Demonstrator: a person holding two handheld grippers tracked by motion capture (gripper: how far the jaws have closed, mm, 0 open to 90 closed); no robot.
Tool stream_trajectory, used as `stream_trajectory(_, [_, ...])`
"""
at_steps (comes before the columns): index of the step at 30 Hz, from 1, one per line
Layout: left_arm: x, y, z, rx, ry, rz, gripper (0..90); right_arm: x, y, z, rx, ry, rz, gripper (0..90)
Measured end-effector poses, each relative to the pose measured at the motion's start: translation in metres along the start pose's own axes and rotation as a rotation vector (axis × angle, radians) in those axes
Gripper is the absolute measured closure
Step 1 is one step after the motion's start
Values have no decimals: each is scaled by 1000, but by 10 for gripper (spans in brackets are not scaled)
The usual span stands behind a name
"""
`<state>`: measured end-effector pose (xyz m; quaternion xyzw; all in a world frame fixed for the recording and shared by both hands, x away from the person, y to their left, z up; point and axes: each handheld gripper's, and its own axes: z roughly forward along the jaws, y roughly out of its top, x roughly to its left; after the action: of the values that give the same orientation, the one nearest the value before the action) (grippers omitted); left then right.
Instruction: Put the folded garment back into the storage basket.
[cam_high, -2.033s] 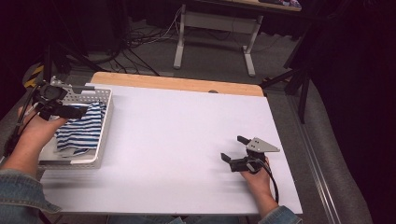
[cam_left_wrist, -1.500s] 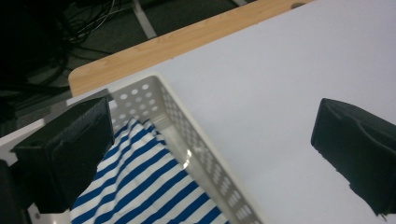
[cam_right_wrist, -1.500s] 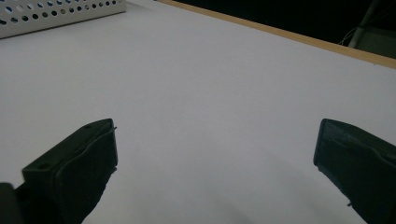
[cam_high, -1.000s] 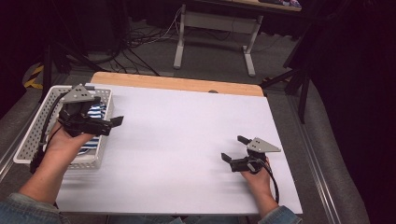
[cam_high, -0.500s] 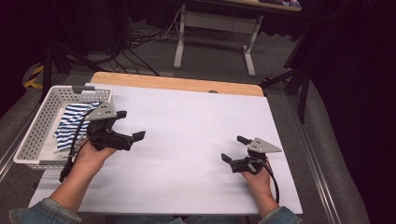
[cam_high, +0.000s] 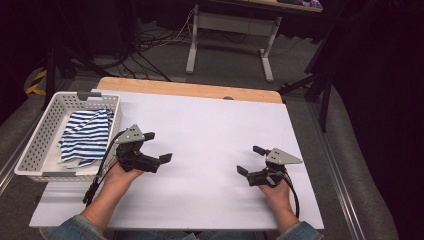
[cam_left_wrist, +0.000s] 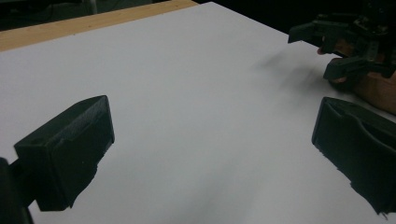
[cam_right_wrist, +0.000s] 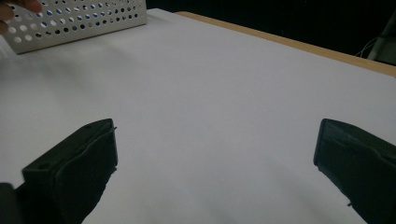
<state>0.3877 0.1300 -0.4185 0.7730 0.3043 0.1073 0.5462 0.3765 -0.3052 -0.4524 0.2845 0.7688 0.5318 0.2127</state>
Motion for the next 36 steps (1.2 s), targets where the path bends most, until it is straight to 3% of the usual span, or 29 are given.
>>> stream_trajectory(9, [12, -27, 15, -1, 0, -21, 0, 0, 0, -3, -9, 11, 6, 1])
stream_trajectory(13, [16, -39, 22, 41, -9, -14, 0, 0, 1, -3, -10, 23, 1, 1])
stream_trajectory(16, [14, -38, 21, 18, -6, -2, 0, 1, 1, -2, -8, 22, -7, 1])
stream_trajectory(21, [13, -40, 23, 31, 18, 3, 0, 3, 1, -1, -10, 34, -13, 2])
stream_trajectory(36, [15, -39, 22, 29, 29, -17, 0, 4, 1, -1, -8, 39, -19, 12])
